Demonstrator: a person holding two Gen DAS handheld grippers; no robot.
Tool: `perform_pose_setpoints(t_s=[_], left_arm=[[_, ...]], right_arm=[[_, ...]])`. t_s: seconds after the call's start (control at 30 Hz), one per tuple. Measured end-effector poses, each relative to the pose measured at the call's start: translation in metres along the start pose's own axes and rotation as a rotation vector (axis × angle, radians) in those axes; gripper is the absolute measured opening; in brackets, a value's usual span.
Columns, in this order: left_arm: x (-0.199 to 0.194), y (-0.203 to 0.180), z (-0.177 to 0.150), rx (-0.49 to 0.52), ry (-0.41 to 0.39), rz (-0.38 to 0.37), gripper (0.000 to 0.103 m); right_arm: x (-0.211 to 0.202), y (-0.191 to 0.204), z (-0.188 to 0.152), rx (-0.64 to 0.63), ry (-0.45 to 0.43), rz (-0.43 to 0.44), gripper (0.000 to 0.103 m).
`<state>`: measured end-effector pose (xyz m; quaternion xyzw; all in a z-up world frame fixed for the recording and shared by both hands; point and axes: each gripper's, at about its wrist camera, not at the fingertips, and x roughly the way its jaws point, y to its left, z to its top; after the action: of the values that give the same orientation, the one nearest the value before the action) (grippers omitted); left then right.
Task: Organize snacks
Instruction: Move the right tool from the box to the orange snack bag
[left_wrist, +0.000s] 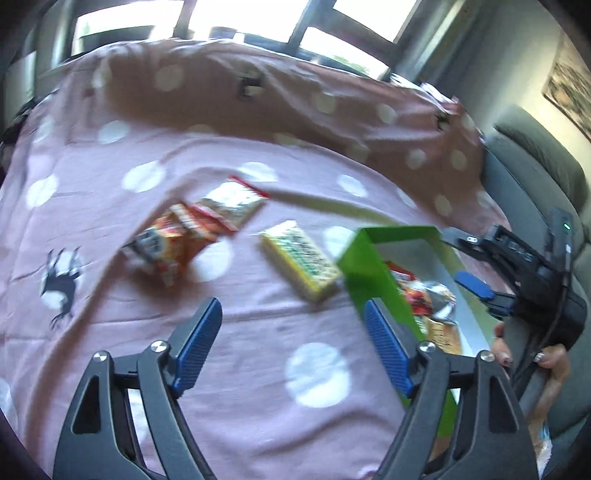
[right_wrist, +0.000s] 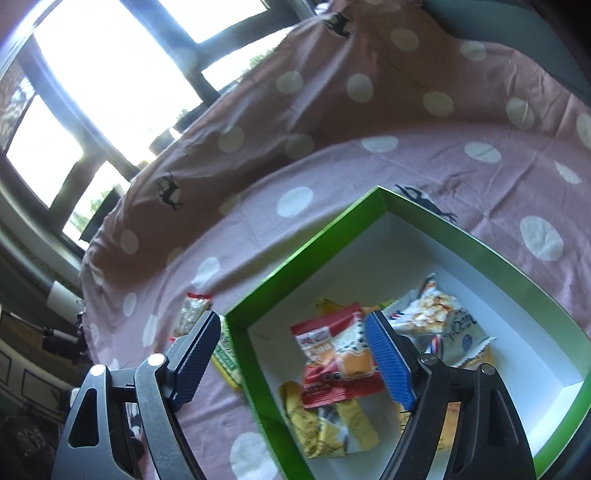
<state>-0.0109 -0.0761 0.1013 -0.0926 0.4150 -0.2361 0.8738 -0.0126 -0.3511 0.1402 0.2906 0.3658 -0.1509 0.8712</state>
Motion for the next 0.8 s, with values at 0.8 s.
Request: perform_pose_setpoints(t_s=[0.8], left_arm=[[-0.011, 0.093, 0.002, -0.226, -0.018, 0.205, 0.085]], right_arm=[[0.032, 0.096, -0.05, -0.277, 0.048, 0.002, 0.087]])
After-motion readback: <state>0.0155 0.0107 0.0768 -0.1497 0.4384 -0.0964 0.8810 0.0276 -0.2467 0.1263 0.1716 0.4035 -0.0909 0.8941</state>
